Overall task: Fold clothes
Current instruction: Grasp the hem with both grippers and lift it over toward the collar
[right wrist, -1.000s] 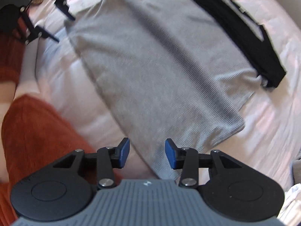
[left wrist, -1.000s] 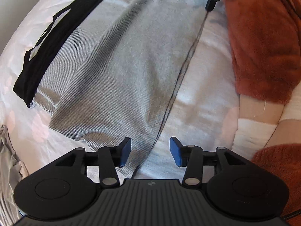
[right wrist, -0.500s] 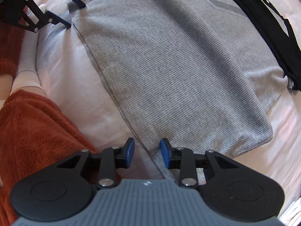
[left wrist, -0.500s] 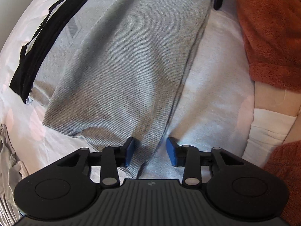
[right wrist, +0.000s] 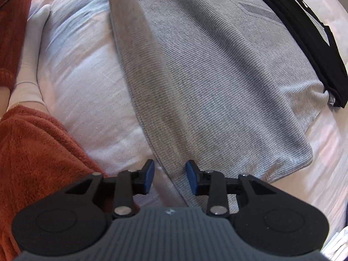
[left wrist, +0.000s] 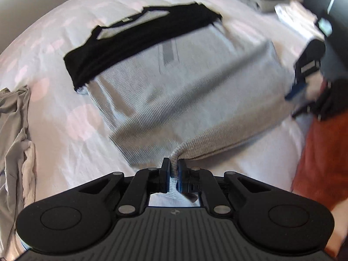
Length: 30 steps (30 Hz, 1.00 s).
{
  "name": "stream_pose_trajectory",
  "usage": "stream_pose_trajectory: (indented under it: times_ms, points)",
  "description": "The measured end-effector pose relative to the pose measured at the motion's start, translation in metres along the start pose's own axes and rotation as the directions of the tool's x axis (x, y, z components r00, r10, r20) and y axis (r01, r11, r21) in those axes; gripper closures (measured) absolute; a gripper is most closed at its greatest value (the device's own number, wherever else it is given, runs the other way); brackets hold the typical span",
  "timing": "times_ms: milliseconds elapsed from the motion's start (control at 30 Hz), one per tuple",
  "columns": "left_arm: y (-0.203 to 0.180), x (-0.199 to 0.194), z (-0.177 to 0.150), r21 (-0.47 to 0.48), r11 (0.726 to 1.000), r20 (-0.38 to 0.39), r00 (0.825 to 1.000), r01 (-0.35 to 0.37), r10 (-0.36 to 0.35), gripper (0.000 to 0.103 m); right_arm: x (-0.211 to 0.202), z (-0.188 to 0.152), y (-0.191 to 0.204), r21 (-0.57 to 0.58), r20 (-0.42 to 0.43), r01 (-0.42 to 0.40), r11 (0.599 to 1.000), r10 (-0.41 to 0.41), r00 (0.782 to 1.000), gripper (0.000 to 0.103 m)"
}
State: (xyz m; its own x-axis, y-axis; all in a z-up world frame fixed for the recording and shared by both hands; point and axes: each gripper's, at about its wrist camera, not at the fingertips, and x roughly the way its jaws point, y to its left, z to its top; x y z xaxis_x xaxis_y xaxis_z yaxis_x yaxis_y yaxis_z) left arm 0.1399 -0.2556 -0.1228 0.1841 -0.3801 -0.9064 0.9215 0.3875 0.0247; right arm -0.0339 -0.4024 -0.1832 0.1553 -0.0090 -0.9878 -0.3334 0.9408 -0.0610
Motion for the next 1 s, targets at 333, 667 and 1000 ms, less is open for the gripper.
stream_pose_trajectory:
  times_ms: [333,667,1000]
  points:
    - [0.014,-0.016,0.015,-0.088,0.996,0.065,0.998,-0.004,0.010,0.099,-0.011,-0.012,0.007,-0.011,0.020,0.142,0.990,-0.142,0.990,0.080]
    - [-0.005,-0.052,0.000,-0.011,0.996,0.148,0.985,-0.088,0.089,0.099,-0.077,-0.046,0.008,0.134,0.201,0.366,0.921,-0.387,0.900,0.097]
    - [-0.029,-0.094,0.031,0.139,0.938,0.273,0.923,-0.318,0.273,0.099,-0.144,-0.032,-0.020,0.256,0.349,0.508,0.823,-0.568,0.745,0.097]
